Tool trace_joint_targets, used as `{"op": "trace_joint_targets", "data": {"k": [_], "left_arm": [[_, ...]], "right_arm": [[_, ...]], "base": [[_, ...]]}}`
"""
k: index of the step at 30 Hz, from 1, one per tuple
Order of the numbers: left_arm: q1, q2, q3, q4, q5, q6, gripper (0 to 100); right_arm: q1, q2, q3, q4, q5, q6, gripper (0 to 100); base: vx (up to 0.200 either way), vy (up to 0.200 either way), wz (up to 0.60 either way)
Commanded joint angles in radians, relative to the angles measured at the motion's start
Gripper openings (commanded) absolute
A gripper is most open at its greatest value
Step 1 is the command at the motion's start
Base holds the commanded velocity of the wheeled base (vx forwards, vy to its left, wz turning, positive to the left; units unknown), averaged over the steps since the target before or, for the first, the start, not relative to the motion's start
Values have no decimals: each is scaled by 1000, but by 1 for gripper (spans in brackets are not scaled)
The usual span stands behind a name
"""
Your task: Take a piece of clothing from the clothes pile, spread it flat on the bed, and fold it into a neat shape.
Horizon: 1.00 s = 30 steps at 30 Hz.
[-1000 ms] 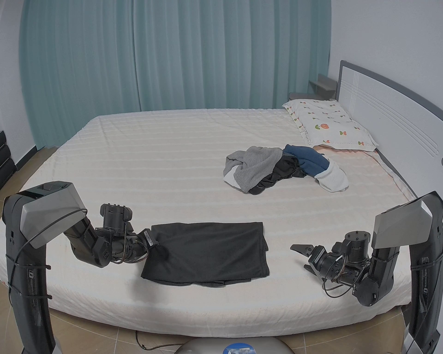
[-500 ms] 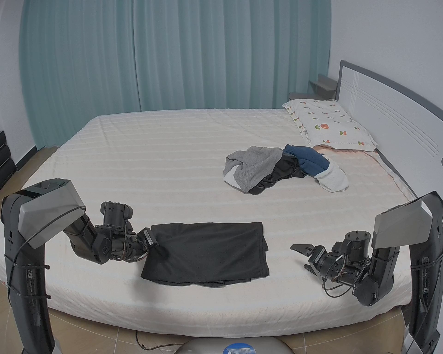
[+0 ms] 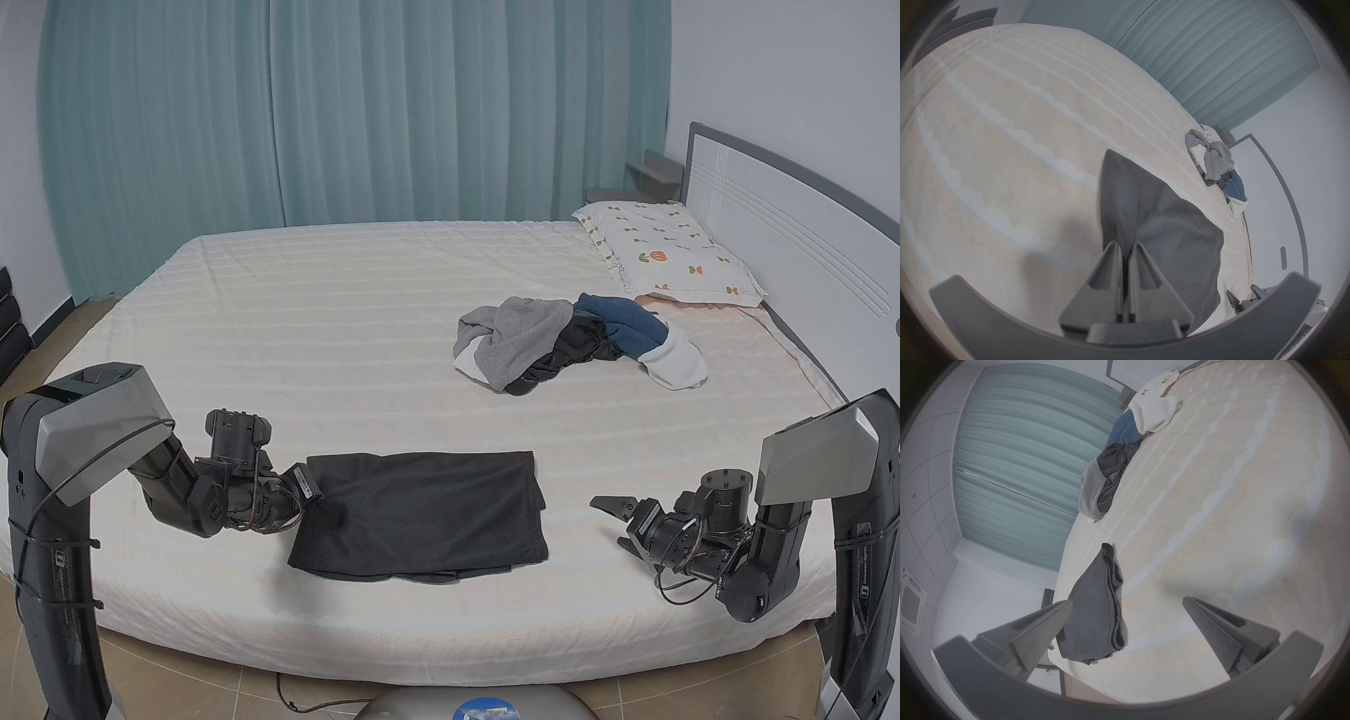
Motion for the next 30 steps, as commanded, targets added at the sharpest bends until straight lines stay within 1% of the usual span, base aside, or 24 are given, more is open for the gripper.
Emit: {"op": "trace_joint_targets", "data": {"k": [1,30], "left_arm": [[5,-4,0,1,0,0,0],[4,-17,9,4,0,0,0]], "right_arm": [[1,2,0,-1,1,0,100],[1,4,-3,-1,1,0,100]], "base": [[0,200,0],[0,200,0]]}}
